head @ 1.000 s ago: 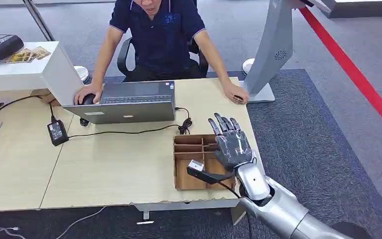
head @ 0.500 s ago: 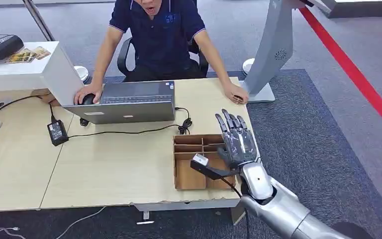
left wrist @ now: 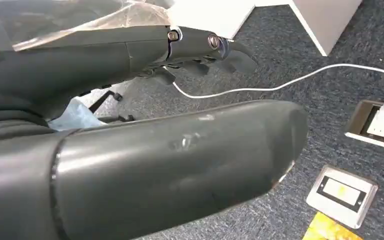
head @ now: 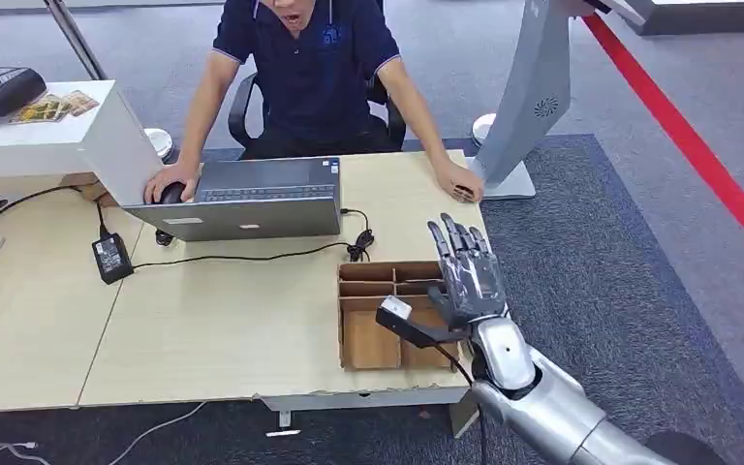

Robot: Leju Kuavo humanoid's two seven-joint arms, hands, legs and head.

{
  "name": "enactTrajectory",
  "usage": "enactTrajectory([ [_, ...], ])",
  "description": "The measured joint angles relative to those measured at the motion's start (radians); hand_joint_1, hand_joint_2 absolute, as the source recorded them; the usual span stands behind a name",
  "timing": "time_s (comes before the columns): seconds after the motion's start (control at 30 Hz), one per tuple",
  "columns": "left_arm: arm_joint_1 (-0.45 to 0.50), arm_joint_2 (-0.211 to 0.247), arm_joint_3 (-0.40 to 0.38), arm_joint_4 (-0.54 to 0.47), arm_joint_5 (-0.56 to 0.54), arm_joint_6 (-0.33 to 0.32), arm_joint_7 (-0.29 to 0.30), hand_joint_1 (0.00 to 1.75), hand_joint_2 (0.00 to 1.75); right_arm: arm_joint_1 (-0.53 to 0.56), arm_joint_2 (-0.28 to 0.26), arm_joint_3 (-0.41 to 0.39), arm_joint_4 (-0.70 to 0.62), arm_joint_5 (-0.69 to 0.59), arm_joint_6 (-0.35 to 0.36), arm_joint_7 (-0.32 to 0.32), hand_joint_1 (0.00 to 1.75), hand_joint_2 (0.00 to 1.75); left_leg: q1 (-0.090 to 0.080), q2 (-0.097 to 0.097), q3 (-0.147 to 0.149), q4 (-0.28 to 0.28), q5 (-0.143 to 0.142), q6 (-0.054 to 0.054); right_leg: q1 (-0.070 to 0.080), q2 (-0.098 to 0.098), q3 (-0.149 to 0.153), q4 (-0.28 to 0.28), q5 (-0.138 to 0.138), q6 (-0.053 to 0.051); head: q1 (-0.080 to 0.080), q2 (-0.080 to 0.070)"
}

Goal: Pass the card to the sensor for recognition and then transmit it.

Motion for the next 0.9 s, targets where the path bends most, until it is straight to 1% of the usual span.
enactTrajectory([
  [0.33,0.000,0.000,0.000,0.000,0.000,0.000,0.000,0.00,0.00,0.004,0.003,-0.008,0.003,0.001,-0.001,-0.002,0.23,1.75,0.000,0.000,0.000,0.000,0.000,0.000,0.000,0.000,0.000,0.000,0.000,0.000,0.000,0.000],
  [0.53,0.000,0.000,-0.001,0.000,0.000,0.000,0.000,0.00,0.00,0.004,0.026,-0.005,0.016,0.003,0.000,-0.023,0.24,1.75,0.000,0.000,0.000,0.000,0.000,0.000,0.000,0.000,0.000,0.000,0.000,0.000,0.000,0.000],
  [0.77,0.000,0.000,-0.001,0.000,-0.001,0.000,0.000,0.00,0.00,0.003,0.044,-0.002,0.033,0.000,-0.003,-0.029,0.23,1.75,0.000,0.000,0.000,0.000,0.000,0.000,0.000,0.000,0.000,0.000,0.000,0.000,0.000,0.000],
  [0.9,0.000,-0.001,-0.002,0.000,-0.002,0.000,0.000,0.00,0.00,0.002,0.053,0.003,0.035,-0.001,-0.008,-0.034,0.26,1.75,0.000,0.000,0.000,0.000,0.000,0.000,0.000,0.000,0.000,0.000,0.000,0.000,0.000,0.000],
])
